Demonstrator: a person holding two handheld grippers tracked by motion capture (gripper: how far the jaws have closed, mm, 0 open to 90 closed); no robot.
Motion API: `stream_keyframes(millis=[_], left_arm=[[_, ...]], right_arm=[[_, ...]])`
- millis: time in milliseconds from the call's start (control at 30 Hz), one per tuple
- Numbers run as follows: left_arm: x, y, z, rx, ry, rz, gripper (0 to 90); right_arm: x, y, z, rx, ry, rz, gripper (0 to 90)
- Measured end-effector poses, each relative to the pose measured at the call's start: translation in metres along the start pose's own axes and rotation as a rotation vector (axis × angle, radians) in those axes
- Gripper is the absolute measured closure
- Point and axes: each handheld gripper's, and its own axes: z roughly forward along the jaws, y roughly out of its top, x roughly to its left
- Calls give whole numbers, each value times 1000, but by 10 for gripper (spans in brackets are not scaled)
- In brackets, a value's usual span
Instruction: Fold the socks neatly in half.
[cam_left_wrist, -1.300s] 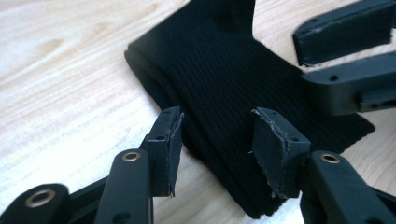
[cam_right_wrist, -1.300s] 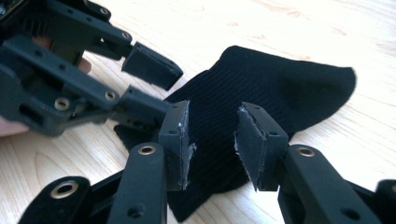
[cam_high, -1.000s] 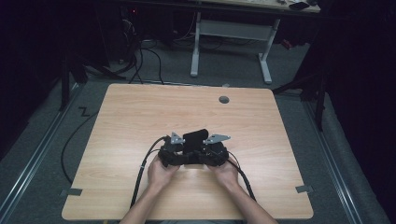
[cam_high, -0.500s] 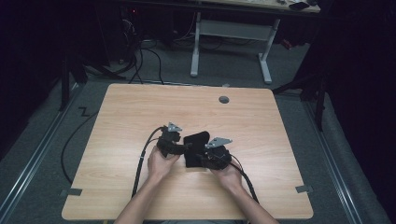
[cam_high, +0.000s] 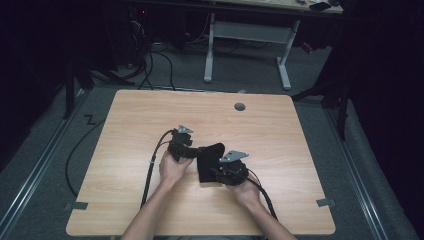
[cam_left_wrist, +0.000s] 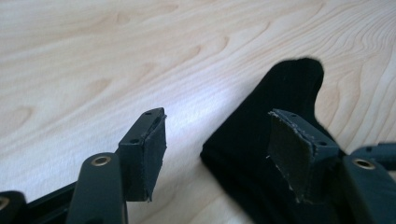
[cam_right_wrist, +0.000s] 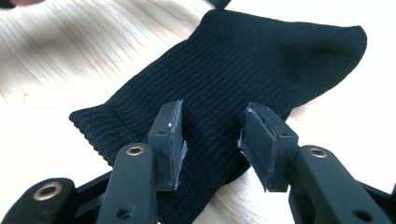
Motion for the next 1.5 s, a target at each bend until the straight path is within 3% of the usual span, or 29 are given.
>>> stream_keyframes(millis=[67, 233, 400, 500, 600, 800, 1067, 1233, 1400, 1500], left_arm=[[-2, 4, 4, 0, -4, 2, 377], [-7, 6, 19, 66, -12, 25, 395], [-1, 2, 28, 118, -5, 12, 442], [-2, 1, 28, 119, -3, 40, 488], [-6, 1, 29, 127, -2, 97, 547], [-3, 0, 27, 138, -39, 118, 658], [2, 0, 26, 132, -82, 95, 802], [3, 0, 22, 140, -90, 103, 838], [3, 2, 14, 93, -115, 83, 844], [3, 2, 9, 69, -119, 77, 846]], right_arm=[[0, 0, 0, -1, 0, -3, 572], [0, -2, -1, -5, 3, 7, 571], [0, -2, -1, -3, 4, -2, 573], [0, -3, -1, -1, 6, -2, 575], [0, -2, -1, 5, 4, -4, 576], [1, -2, -1, 9, -1, -9, 577], [1, -1, 0, 15, -3, -7, 581], [-2, -2, 0, 15, 16, 17, 584], [-2, -1, -2, 24, 20, 26, 585], [-5, 2, -5, 4, 30, 58, 588]])
